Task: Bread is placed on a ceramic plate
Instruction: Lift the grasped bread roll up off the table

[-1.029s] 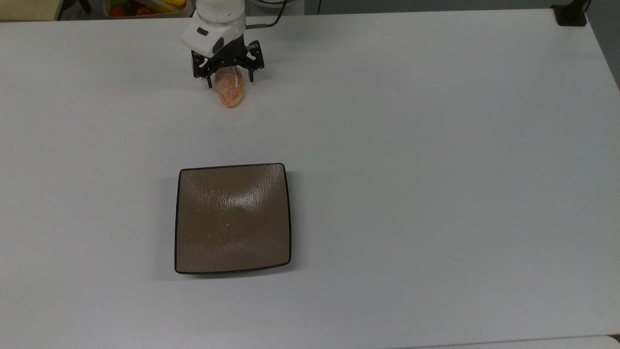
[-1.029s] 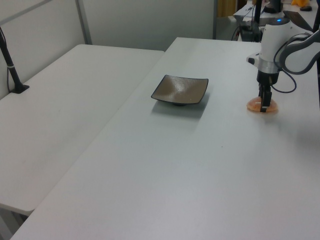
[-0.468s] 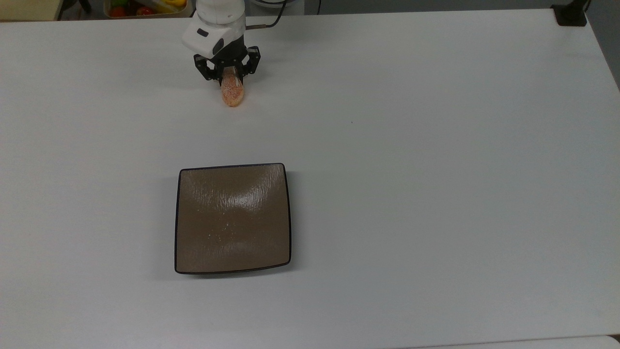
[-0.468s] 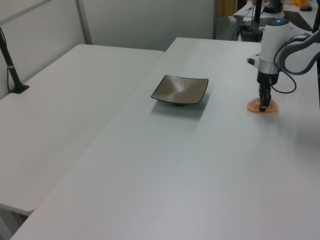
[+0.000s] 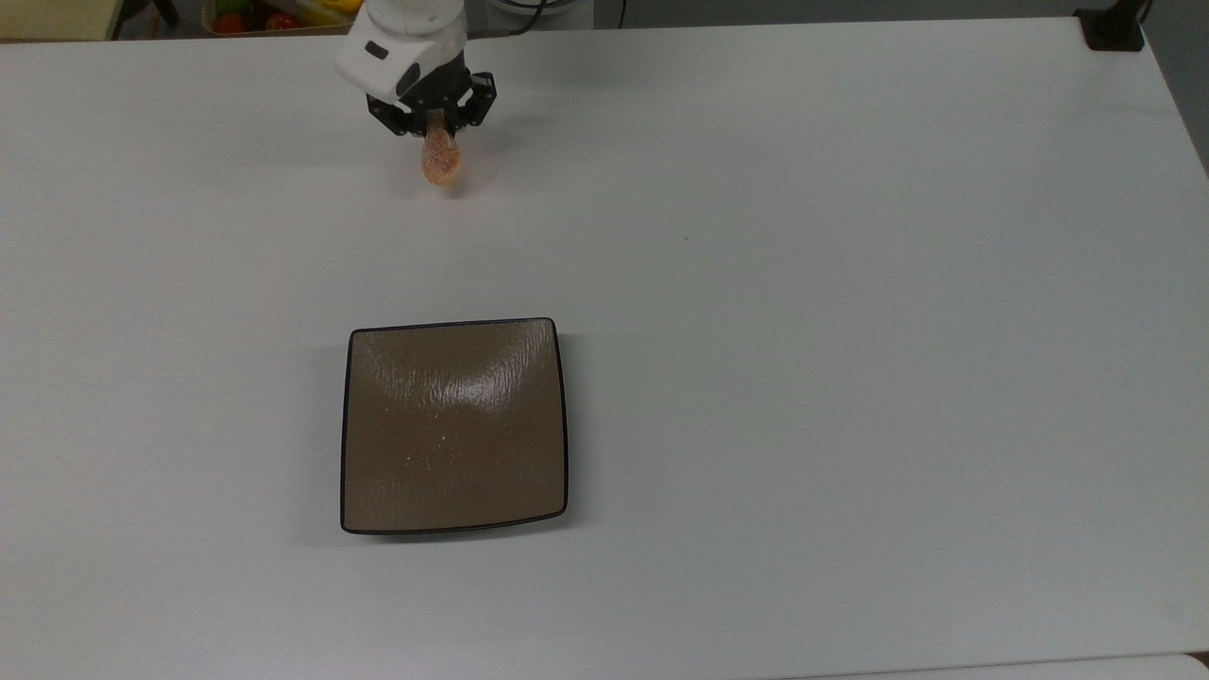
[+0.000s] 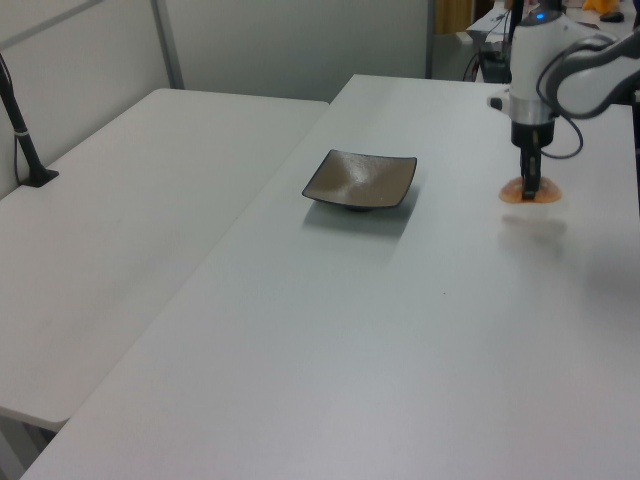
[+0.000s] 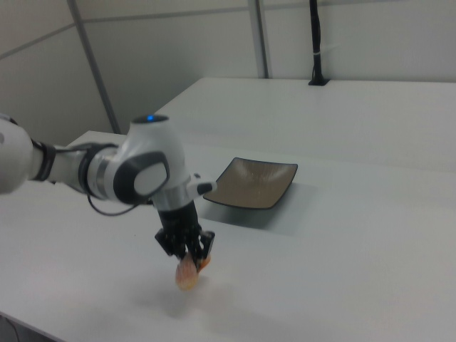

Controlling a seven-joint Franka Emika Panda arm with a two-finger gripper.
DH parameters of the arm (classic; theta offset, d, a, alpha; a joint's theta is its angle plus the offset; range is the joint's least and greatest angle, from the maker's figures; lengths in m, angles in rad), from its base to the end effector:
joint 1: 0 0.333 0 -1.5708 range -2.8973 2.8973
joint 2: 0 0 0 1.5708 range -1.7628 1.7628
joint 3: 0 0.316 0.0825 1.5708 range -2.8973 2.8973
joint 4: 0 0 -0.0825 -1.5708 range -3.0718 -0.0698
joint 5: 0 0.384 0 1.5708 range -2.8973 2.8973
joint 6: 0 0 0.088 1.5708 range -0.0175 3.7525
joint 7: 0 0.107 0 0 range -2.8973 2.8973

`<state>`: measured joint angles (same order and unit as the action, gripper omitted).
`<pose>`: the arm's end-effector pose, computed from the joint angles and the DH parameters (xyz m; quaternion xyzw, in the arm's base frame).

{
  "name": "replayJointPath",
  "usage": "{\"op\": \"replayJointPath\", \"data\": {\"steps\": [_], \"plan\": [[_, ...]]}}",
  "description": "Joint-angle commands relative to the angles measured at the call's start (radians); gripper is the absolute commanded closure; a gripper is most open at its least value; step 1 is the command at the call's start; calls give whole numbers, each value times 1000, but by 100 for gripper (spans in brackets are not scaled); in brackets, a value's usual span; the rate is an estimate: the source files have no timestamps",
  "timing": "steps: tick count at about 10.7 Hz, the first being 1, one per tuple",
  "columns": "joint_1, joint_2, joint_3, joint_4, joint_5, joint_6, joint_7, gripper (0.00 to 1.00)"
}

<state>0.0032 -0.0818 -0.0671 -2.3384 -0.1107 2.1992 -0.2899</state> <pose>0.4864 -0.0350 0.3635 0.9880 0.1463 -0.0354 0.0354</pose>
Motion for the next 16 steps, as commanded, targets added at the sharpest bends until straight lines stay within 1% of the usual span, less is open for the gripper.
{"op": "replayJointPath", "data": {"steps": [1,3,4,5,6,8,9,11,13,14,15,16], "plan": [[3,-9,6,195,6,-243,23,79],[4,-7,6,322,80,-346,21,79],[6,-7,7,370,101,-374,24,79],[6,-6,10,416,114,-403,26,79],[9,-4,13,456,124,-420,26,76],[30,7,13,519,129,-423,26,76],[34,7,13,524,138,-423,26,76],[35,36,15,559,160,-417,26,76],[34,85,13,609,219,-394,21,75],[34,121,13,649,245,-365,26,75],[32,155,13,683,256,-322,26,75],[29,177,13,694,261,-261,26,75]]}}
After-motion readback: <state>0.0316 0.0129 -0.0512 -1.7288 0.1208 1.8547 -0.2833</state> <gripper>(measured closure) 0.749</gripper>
